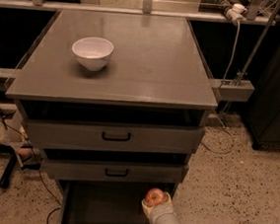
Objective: Pick apple from bottom drawer and place on counter
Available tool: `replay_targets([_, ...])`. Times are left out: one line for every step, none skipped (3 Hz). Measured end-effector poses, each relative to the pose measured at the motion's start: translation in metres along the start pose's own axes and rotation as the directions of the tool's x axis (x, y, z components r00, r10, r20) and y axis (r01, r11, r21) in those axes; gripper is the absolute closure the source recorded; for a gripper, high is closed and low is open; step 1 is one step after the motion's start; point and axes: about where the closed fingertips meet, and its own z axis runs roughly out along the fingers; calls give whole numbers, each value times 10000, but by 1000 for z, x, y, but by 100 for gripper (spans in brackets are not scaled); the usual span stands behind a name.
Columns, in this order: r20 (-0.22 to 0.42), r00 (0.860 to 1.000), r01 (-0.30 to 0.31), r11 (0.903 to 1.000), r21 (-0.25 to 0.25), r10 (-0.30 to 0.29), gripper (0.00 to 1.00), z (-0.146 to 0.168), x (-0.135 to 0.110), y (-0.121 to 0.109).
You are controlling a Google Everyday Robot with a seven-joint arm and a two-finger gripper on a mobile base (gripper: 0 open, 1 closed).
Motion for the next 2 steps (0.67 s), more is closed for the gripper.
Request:
replay_targets([-27, 10000, -68, 9998, -204, 67, 100, -23, -27, -7])
replay_targets([335, 9994, 7, 9997, -250, 2, 100, -54, -62, -20])
